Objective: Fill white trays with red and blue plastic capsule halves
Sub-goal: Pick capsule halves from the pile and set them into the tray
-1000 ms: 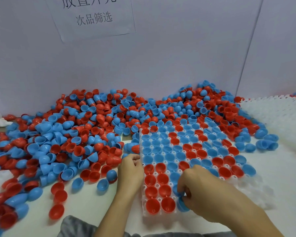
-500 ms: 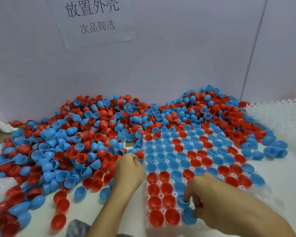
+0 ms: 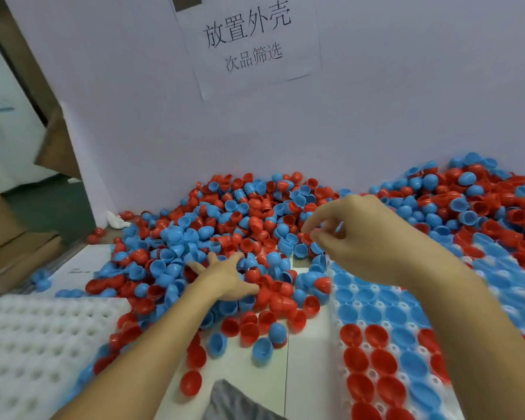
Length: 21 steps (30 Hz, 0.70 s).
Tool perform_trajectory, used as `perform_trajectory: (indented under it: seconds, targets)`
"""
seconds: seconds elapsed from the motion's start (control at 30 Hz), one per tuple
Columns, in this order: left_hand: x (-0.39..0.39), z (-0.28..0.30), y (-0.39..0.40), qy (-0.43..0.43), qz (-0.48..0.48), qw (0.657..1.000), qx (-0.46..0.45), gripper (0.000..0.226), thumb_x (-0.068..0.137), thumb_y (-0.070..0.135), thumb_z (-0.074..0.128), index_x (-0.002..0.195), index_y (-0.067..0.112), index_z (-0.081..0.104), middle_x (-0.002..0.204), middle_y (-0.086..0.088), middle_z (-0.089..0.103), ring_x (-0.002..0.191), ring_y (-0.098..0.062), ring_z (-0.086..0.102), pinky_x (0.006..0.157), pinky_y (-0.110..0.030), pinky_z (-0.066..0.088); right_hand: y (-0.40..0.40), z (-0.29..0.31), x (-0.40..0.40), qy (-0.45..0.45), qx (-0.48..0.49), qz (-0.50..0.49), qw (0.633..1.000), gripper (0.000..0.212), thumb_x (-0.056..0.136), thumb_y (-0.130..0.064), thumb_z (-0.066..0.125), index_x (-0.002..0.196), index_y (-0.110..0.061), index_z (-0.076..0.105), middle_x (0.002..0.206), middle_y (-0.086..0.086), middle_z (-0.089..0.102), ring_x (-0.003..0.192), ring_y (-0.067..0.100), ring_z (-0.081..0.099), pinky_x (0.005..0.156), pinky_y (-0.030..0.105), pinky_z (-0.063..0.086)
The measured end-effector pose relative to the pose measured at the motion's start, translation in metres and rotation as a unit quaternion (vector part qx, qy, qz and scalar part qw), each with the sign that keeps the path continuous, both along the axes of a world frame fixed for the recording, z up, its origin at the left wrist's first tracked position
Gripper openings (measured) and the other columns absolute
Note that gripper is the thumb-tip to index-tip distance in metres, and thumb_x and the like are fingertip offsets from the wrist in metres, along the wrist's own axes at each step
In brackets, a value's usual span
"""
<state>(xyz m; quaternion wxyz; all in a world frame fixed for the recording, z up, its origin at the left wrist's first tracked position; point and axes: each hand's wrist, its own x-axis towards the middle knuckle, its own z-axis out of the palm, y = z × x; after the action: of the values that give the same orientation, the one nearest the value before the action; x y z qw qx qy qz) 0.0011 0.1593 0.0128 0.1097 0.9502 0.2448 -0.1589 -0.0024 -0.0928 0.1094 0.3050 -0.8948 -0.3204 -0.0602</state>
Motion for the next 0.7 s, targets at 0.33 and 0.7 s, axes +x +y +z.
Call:
perform_trajectory:
  seconds: [0.33,0.7]
  targets:
    - [0.022,-0.02,-0.016,-0.12,0.046,0.991,0.033,0.062,0.084,0.046,0.072,0.14,0.039,0.046,0.154,-0.011,0.021,0.142,-0.047,0.016,0.081,-0.042,0.045,0.019,-0.044,-0.001,0.013,0.069,0.005,0.998,0.024,0.093,-0.013,0.058,0.096,-0.028,0.076,0.08,-0.012,0.069,0.068,0.007,0.063,0.065,0.023,0.054]
    - [0.024,-0.023,-0.008,-0.315,0.119,0.937,-0.098,0.024,0.082,0.022,0.067,0.092,0.043,0.066,0.123,0.001,0.056,0.095,-0.024,0.06,0.075,-0.034,0.052,0.024,-0.053,0.002,0.044,0.151,0.039,0.987,0.025,0.092,-0.013,0.06,0.088,-0.033,0.075,0.068,-0.016,0.066,0.064,0.007,0.062,0.065,0.018,0.052]
